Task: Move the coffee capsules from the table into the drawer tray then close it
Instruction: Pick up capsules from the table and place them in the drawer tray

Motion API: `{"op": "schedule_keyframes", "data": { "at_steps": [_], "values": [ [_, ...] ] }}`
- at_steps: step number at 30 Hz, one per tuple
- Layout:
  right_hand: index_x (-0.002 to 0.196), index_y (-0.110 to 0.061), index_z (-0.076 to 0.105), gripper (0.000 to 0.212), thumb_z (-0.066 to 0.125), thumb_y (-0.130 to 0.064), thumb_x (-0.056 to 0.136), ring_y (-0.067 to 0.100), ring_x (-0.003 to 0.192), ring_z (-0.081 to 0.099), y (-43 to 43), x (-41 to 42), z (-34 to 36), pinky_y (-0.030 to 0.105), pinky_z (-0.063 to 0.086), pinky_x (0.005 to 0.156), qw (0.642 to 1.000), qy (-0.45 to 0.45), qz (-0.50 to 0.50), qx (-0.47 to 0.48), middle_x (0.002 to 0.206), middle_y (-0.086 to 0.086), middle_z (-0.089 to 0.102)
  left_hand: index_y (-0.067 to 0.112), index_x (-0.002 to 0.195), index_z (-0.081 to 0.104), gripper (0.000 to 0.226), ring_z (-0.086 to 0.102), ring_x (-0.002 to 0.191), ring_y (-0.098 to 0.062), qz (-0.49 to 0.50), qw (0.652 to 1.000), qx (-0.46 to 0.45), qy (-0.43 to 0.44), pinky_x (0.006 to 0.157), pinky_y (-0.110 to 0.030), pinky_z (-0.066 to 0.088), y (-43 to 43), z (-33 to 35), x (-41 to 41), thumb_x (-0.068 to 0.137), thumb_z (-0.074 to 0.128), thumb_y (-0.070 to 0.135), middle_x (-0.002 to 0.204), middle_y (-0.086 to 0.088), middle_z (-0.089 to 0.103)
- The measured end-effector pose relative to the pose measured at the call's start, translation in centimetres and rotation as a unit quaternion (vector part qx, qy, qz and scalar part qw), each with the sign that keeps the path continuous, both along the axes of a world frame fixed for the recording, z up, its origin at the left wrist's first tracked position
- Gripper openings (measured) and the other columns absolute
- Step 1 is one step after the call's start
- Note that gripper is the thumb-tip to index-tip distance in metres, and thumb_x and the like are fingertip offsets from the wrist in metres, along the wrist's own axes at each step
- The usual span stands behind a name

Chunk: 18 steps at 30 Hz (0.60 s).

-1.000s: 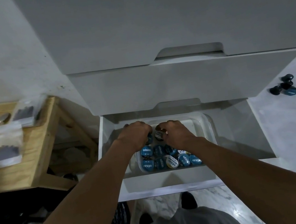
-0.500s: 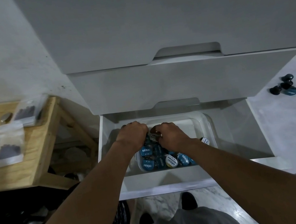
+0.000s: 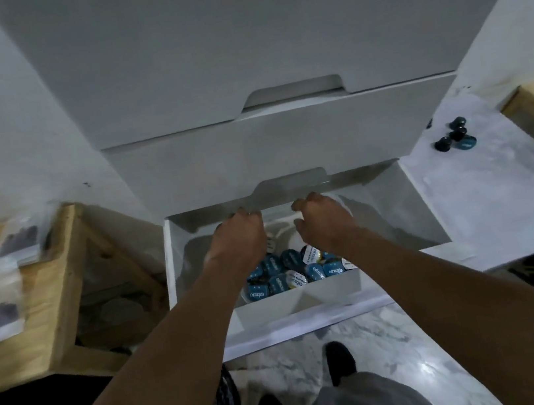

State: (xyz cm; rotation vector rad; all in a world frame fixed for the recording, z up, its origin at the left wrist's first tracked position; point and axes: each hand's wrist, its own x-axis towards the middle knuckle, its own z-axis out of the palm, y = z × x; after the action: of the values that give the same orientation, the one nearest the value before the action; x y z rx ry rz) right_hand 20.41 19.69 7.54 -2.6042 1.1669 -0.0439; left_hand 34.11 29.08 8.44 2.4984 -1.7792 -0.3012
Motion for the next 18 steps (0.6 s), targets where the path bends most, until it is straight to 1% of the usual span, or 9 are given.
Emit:
{"op": "schedule_keyframes", "data": {
  "at_steps": [2,5,7,9,13,15,18],
  "values": [
    [0.122,-0.010,0.058,0.033,0.051,-0.021,0.091,0.034,0.108,0.057,-0.3,-1.7,1.0,0.039,0.048,0.090,0.999,-0.001,-0.033,-0.027,0.119,0.017,0.061,0.005,0.109,0.057,0.025,0.060,0.096,-0.033,-0.013,1.000,-0.027,0.007,0.082,-0.042,0.051,-0.8,0.6,-1.9,0.092,0.049,0.021,0.108,-0.015,0.062],
    [0.124,-0.012,0.057,0.034,0.049,-0.026,0.093,0.032,0.111,0.056,-0.6,-5.5,2.5,0.040,0.048,0.092,0.995,-0.011,-0.082,-0.061,0.123,0.014,0.060,0.006,0.118,0.055,0.030,0.058,0.107,-0.035,-0.061,0.996,-0.063,-0.008,0.087,-0.041,0.047,-2.6,1.9,-5.7,0.094,0.047,0.023,0.119,-0.017,0.060],
    [0.125,-0.013,0.057,0.036,0.049,-0.026,0.093,0.033,0.109,0.057,-1.3,-8.3,3.5,0.040,0.049,0.091,0.990,-0.030,-0.114,-0.080,0.125,0.014,0.059,0.005,0.119,0.054,0.030,0.057,0.109,-0.035,-0.101,0.991,-0.085,-0.017,0.089,-0.041,0.046,-4.2,3.2,-8.6,0.095,0.045,0.022,0.121,-0.017,0.059],
    [0.125,-0.012,0.057,0.036,0.049,-0.025,0.093,0.034,0.105,0.058,-2.2,-11.3,4.7,0.039,0.049,0.087,0.984,-0.051,-0.146,-0.091,0.121,0.015,0.060,0.005,0.120,0.053,0.030,0.056,0.109,-0.033,-0.128,0.985,-0.114,-0.011,0.089,-0.040,0.046,-5.9,4.7,-11.3,0.096,0.044,0.021,0.121,-0.016,0.057],
    [0.112,-0.005,0.060,0.028,0.049,-0.023,0.093,0.034,0.098,0.058,-4.5,-17.9,6.9,0.043,0.050,0.082,0.974,-0.050,-0.186,-0.117,0.110,0.016,0.062,0.006,0.113,0.054,0.026,0.056,0.102,-0.030,-0.196,0.965,-0.174,-0.028,0.085,-0.036,0.045,-9.2,7.5,-16.6,0.095,0.043,0.020,0.114,-0.014,0.059],
    [0.111,-0.006,0.060,0.028,0.049,-0.025,0.093,0.033,0.100,0.059,-5.5,-21.3,7.6,0.043,0.051,0.083,0.970,-0.052,-0.197,-0.131,0.113,0.015,0.063,0.006,0.112,0.054,0.025,0.056,0.100,-0.028,-0.209,0.958,-0.192,-0.028,0.084,-0.035,0.045,-10.6,8.9,-19.7,0.097,0.043,0.023,0.112,-0.013,0.059],
    [0.120,-0.009,0.059,0.033,0.048,-0.027,0.095,0.031,0.108,0.058,-7.1,-26.6,8.3,0.041,0.051,0.088,0.969,-0.056,-0.201,-0.133,0.124,0.013,0.061,0.006,0.108,0.054,0.024,0.056,0.100,-0.030,-0.209,0.957,-0.200,-0.038,0.080,-0.036,0.044,-12.8,9.7,-24.5,0.097,0.042,0.024,0.110,-0.013,0.060]
  ]
}}
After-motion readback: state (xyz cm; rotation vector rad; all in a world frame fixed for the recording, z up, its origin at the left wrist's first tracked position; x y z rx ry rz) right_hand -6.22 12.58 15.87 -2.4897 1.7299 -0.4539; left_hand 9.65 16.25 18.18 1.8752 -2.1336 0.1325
